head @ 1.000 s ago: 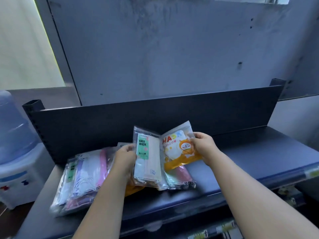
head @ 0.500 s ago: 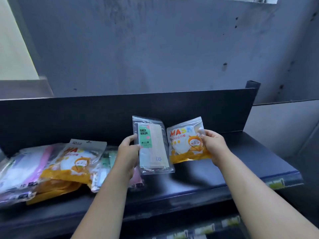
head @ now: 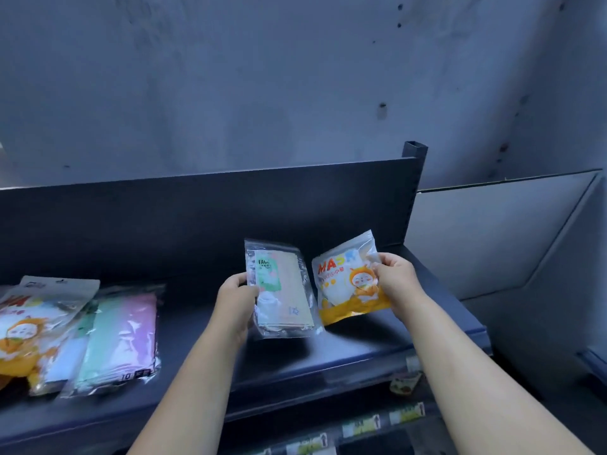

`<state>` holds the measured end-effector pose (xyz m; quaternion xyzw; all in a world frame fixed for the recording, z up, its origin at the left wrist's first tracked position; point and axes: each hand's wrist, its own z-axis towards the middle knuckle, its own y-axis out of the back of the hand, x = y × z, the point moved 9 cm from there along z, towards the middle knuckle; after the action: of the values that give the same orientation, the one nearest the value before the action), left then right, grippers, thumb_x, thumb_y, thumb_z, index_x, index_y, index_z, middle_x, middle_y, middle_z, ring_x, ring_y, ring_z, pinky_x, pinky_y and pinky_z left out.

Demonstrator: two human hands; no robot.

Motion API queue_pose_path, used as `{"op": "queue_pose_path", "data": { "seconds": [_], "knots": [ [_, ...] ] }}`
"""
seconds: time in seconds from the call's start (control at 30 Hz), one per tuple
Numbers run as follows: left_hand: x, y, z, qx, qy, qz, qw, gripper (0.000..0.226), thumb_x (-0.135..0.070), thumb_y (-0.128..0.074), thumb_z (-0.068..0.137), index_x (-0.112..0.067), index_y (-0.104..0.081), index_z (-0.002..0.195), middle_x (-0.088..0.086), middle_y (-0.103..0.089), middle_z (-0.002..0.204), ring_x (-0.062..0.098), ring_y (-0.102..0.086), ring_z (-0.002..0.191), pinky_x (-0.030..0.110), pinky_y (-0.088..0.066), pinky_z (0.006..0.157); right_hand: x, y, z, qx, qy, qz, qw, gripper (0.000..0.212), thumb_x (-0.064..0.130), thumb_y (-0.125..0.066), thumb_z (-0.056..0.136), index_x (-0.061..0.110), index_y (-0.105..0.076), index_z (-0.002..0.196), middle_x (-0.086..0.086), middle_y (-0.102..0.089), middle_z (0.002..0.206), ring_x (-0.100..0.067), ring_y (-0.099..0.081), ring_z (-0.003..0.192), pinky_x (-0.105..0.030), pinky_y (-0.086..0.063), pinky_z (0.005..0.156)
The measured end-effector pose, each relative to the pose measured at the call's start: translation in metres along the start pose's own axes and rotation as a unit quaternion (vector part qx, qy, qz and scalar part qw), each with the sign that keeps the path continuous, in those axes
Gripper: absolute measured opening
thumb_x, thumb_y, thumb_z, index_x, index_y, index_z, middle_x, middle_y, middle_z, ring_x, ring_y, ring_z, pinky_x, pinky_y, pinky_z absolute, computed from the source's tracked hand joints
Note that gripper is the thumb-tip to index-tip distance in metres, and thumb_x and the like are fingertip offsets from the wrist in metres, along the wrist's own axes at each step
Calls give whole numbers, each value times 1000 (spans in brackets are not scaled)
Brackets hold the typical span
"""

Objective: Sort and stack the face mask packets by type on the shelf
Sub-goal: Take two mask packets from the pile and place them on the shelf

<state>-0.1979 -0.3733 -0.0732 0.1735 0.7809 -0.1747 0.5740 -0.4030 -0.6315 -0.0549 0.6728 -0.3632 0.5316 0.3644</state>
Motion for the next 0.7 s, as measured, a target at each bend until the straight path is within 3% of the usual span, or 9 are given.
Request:
{"op": "queue_pose_path", "data": {
  "seconds": [0.13,0.23,0.3,0.4,0.47,0.57,0.63,0.7],
  "knots": [
    [15,-36,12,13,2,55,998,39,4,-46,88,-11,-70,116,13,-80,105,32,-78,88,54,-65,78,-14,25,24,-27,12,-53,998,20,20,-60,99,18,-78,92,-4,-81,90,-30,-78,91,-54,-65,84],
    [16,-61,9,-12,-5,109,994,57,4,-49,90,-10,-47,145,1,-68,101,20,-69,86,35,-58,69,-9,49,41,-61,32,-113,991,24,24,-53,100,14,-72,89,-9,-77,91,-35,-74,91,-51,-64,82],
    [17,-78,11,-18,-12,136,991,77,5,-53,88,-13,-27,158,-9,-59,99,15,-64,89,31,-54,69,-3,63,52,-82,45,-167,982,26,23,-47,100,13,-64,83,-8,-70,84,-37,-68,82,-45,-59,72],
    [19,-105,20,-14,-26,159,987,81,4,-58,85,-13,-27,158,-5,-65,100,17,-67,93,34,-56,76,6,77,69,-83,66,-253,962,25,18,-40,100,17,-62,88,-3,-65,86,-27,-61,79,-38,-52,68],
    [15,-120,23,-26,-52,212,976,77,0,-62,85,-12,-33,155,-1,-67,99,18,-67,89,33,-54,71,7,87,81,-84,66,-289,951,23,12,-38,96,18,-60,91,-5,-63,91,-28,-59,80,-36,-50,66],
    [7,-140,22,-59,-105,350,929,62,-10,-69,84,-10,-51,144,4,-63,115,28,-63,104,36,-52,84,6,98,96,-78,60,-363,926,16,10,-40,99,15,-49,87,-13,-63,101,-34,-56,86,-36,-42,65],
    [13,-155,25,-56,-116,455,881,53,-21,-69,85,-13,-59,137,10,-54,136,34,-54,121,37,-47,97,5,97,100,-59,78,-454,886,10,14,-45,102,13,-54,106,-14,-61,119,-37,-57,108,-39,-45,76],
    [21,-173,26,-31,-120,535,836,49,-39,-67,87,-20,-64,131,6,-55,137,32,-50,123,37,-46,99,4,84,100,-38,136,-543,828,30,25,-51,102,13,-53,130,-12,-53,135,-34,-50,125,-42,-47,92]
  ]
}}
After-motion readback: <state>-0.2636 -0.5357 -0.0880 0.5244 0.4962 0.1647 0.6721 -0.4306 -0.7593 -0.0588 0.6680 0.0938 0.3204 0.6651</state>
